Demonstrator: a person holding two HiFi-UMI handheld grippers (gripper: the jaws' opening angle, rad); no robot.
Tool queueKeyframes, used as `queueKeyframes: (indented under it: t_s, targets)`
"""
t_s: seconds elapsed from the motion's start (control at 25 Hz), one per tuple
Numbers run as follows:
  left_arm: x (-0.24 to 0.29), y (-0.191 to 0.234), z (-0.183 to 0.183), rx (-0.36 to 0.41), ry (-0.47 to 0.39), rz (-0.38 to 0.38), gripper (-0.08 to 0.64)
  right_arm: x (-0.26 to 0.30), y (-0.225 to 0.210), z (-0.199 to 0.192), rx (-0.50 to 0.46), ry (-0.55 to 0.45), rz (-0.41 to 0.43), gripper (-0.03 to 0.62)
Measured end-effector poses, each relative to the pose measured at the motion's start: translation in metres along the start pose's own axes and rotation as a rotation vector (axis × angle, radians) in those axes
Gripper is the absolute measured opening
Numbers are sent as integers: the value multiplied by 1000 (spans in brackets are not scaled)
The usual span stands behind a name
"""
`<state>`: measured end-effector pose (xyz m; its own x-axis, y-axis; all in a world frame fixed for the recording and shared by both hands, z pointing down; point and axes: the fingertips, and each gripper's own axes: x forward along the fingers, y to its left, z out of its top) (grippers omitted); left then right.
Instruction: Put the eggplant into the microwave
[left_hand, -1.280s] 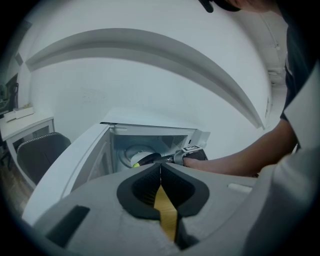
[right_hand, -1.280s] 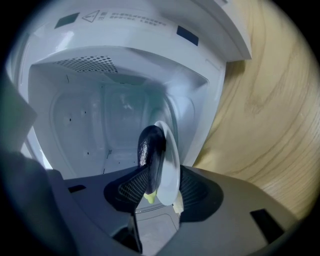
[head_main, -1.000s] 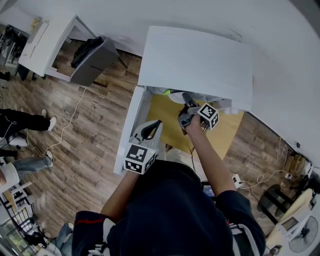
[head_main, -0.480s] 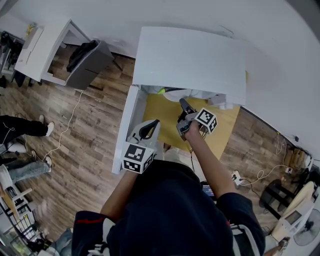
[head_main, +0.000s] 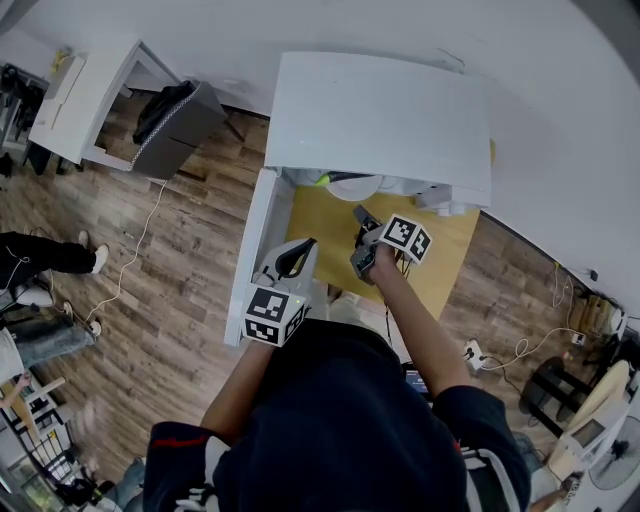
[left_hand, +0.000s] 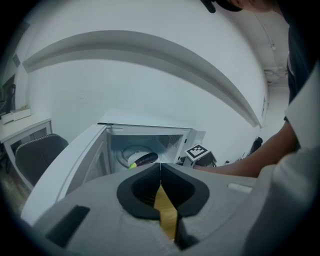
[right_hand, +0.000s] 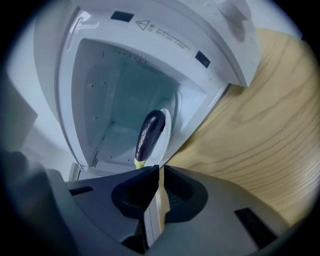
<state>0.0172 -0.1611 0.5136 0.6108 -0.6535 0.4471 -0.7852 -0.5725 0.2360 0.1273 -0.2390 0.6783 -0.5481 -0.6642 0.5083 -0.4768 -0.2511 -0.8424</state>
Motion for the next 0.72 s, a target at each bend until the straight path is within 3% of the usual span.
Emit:
queueKeyframes:
  t_s: [0.32, 0.6, 0.72]
  targets:
    - [-1, 6, -2, -4, -1, 19, 17, 9, 6, -6, -294, 77, -108, 18]
    - [-1, 5, -2, -6, 5, 12, 17, 17, 10, -10, -459, 108, -158, 17]
    - [-1, 4, -4, -6, 9, 8, 17, 20, 9, -11, -482, 116, -170, 17]
